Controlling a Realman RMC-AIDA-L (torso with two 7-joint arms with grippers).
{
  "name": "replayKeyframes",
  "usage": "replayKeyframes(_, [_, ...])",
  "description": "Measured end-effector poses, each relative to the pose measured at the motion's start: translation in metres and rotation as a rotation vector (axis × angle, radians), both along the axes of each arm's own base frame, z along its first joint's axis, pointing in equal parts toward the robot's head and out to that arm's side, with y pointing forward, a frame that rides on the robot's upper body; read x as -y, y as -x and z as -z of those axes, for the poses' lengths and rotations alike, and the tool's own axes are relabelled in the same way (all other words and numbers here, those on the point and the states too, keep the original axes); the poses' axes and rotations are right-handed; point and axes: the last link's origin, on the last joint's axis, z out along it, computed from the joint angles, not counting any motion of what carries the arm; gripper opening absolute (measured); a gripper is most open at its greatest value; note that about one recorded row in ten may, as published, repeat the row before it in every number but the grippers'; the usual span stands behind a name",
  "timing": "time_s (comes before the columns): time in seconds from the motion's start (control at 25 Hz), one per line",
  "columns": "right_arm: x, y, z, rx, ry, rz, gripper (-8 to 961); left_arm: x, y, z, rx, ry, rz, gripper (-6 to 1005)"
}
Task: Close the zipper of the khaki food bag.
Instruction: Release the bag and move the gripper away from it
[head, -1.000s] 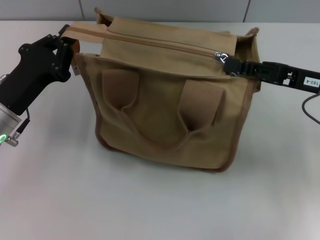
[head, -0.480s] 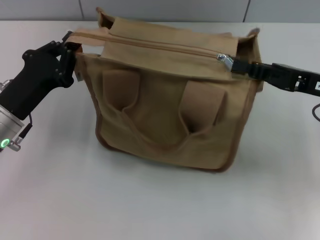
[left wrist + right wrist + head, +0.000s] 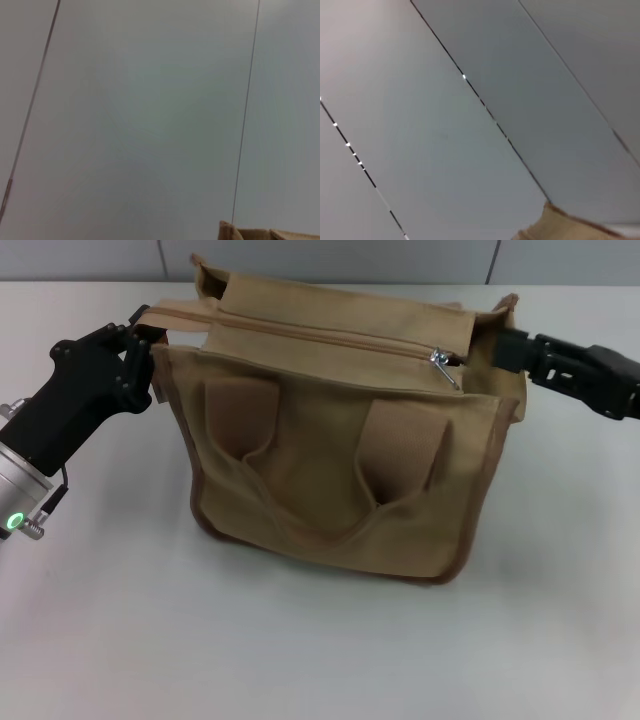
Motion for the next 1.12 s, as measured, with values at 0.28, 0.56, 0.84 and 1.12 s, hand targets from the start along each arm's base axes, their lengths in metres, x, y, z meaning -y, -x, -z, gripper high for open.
replayKeyframes(0.28, [0.021,-0.010,-0.002,-0.011,-0.282,-0.145,535,-0.002,0.000,-0.001,0.002,0.001,-0.003,24])
replayKeyframes(0.56, [0.061,-0.012,-0.003,-0.046,-0.400,-0.374,752,-0.002,0.001,0.001,-0.003,0.006,-0.013,24])
replayKeyframes(0.84, [0.083,-0.021,0.014,0.075,-0.168,-0.504,742,-0.001,0.008,0.001,-0.015,0.013,-0.046,24])
replayKeyframes(1.12, [0.076,-0.024,0.035,0.179,-0.077,-0.498,743,0.003,0.015,0.004,-0.034,0.087,-0.064,187])
